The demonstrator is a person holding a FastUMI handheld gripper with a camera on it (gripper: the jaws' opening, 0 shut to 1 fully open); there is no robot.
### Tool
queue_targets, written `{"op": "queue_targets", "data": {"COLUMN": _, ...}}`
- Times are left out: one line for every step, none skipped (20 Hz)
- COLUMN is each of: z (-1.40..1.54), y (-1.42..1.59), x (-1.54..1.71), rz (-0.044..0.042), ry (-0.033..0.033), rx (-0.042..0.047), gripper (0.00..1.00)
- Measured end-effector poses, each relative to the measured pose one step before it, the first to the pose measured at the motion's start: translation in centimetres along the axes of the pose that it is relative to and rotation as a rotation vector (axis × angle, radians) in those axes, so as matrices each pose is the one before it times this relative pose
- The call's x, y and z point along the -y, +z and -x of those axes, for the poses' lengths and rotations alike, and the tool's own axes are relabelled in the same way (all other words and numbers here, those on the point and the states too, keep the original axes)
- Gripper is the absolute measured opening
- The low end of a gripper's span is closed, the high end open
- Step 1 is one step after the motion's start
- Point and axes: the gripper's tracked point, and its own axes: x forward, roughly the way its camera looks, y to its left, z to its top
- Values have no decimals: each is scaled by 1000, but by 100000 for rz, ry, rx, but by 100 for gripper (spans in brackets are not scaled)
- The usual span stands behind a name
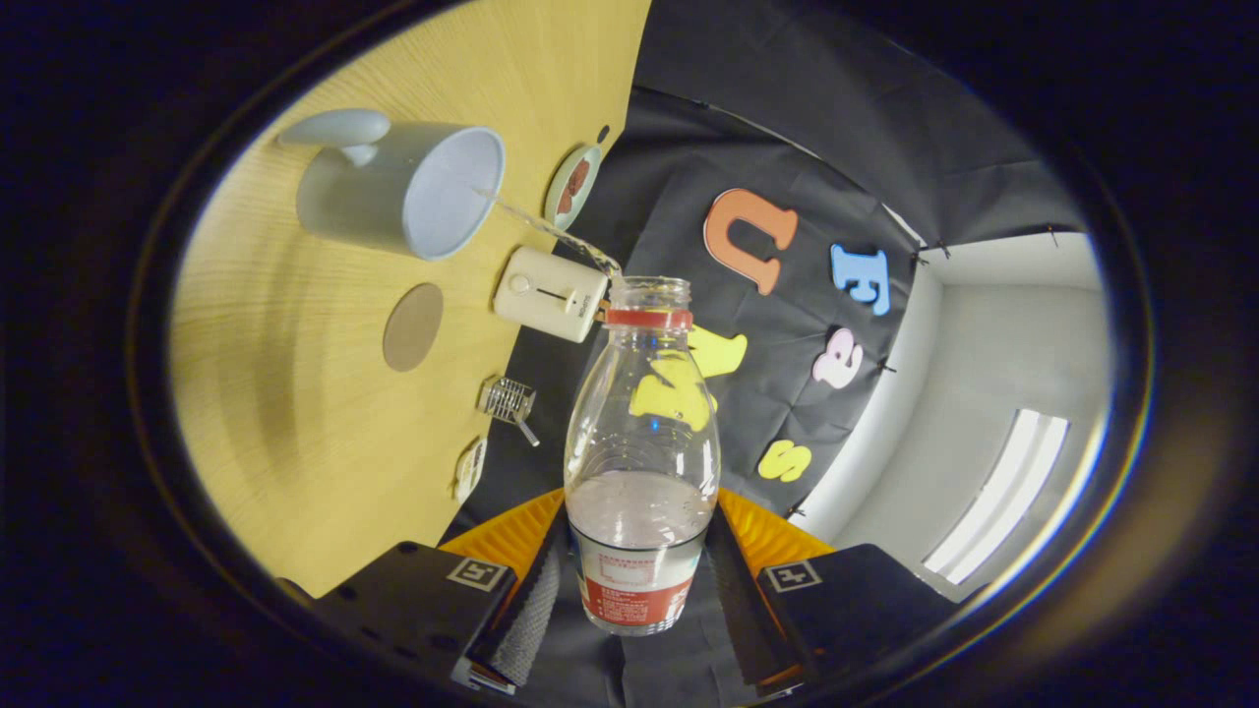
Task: Take the bottle from table, then pour the juice into the cup, finally place the bottle on the coaster
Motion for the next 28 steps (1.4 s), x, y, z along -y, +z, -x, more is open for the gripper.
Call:
{"op": "queue_targets", "data": {"z": 78, "y": 103, "x": -22, "rz": 1521, "ry": 306, "rx": 358, "gripper": 80}}
{"op": "queue_targets", "data": {"z": 2, "y": 30, "x": -32, "rz": 578, "ry": 380, "rx": 191, "gripper": 80}}
{"op": "queue_targets", "data": {"z": 1, "y": 198, "x": -33, "rz": 107, "ry": 213, "rx": 302, "gripper": 80}}
{"op": "queue_targets", "data": {"z": 24, "y": 209, "x": 150, "rz": 79, "ry": -195, "rx": 503, "gripper": 80}}
{"op": "queue_targets", "data": {"z": -7, "y": 250, "x": 291, "rz": 400, "ry": -447, "rx": 437, "gripper": 80}}
{"op": "queue_targets", "data": {"z": 38, "y": 84, "x": 267, "rz": 771, "ry": -535, "rx": 44, "gripper": 80}}
{"op": "queue_targets", "data": {"z": 53, "y": -27, "x": 248, "rz": 850, "ry": -651, "rx": 7, "gripper": 80}}
{"op": "queue_targets", "data": {"z": -14, "y": -4, "x": 156, "rz": 709, "ry": -480, "rx": 12, "gripper": 80}}
{"op": "queue_targets", "data": {"z": -116, "y": -95, "x": 117, "rz": 343, "ry": -113, "rx": -547, "gripper": 80}}
{"op": "queue_targets", "data": {"z": 52, "y": -110, "x": 161, "rz": -94, "ry": -281, "rx": -539, "gripper": 80}}
{"op": "queue_targets", "data": {"z": -44, "y": -21, "x": 164, "rz": 237, "ry": -429, "rx": -237, "gripper": 80}}
{"op": "queue_targets", "data": {"z": -59, "y": 85, "x": 198, "rz": 393, "ry": -398, "rx": -49, "gripper": 80}}
{"op": "queue_targets", "data": {"z": 233, "y": 34, "x": 199, "rz": 993, "ry": -857, "rx": 313, "gripper": 80}}
{"op": "queue_targets", "data": {"z": 71, "y": 188, "x": 370, "rz": 1486, "ry": -1392, "rx": 843, "gripper": 80}}
{"op": "queue_targets", "data": {"z": 149, "y": 227, "x": 365, "rz": 1401, "ry": -1622, "rx": 1057, "gripper": 80}}
{"op": "queue_targets", "data": {"z": 122, "y": 167, "x": 445, "rz": 1581, "ry": -1920, "rx": 780, "gripper": 80}}
{"op": "queue_targets", "data": {"z": 64, "y": 18, "x": 291, "rz": 1226, "ry": -1351, "rx": 173, "gripper": 80}}
{"op": "queue_targets", "data": {"z": 96, "y": -222, "x": -22, "rz": 230, "ry": 190, "rx": -253, "gripper": 80}}
{"op": "queue_targets", "data": {"z": -171, "y": -266, "x": -314, "rz": -489, "ry": 1056, "rx": -959, "gripper": 80}}
{"op": "queue_targets", "data": {"z": -86, "y": -299, "x": -215, "rz": -381, "ry": 966, "rx": -1050, "gripper": 80}}
{"op": "queue_targets", "data": {"z": -133, "y": -166, "x": 53, "rz": 223, "ry": 269, "rx": -446, "gripper": 80}}
{"op": "queue_targets", "data": {"z": 18, "y": 32, "x": 217, "rz": 1045, "ry": -474, "rx": 296, "gripper": 80}}
{"op": "queue_targets", "data": {"z": 63, "y": 132, "x": 178, "rz": 1451, "ry": -898, "rx": 491, "gripper": 80}}
{"op": "queue_targets", "data": {"z": -14, "y": 13, "x": 74, "rz": 1700, "ry": -786, "rx": 386, "gripper": 80}}
{"op": "queue_targets", "data": {"z": -53, "y": -72, "x": -90, "rz": 1326, "ry": -247, "rx": -64, "gripper": 80}}
{"op": "queue_targets", "data": {"z": -226, "y": -215, "x": -215, "rz": 553, "ry": 287, "rx": -527, "gripper": 80}}
{"op": "queue_targets", "data": {"z": -29, "y": -276, "x": -134, "rz": 102, "ry": 584, "rx": -640, "gripper": 80}}
{"op": "queue_targets", "data": {"z": -35, "y": -88, "x": -82, "rz": 127, "ry": 369, "rx": -385, "gripper": 80}}
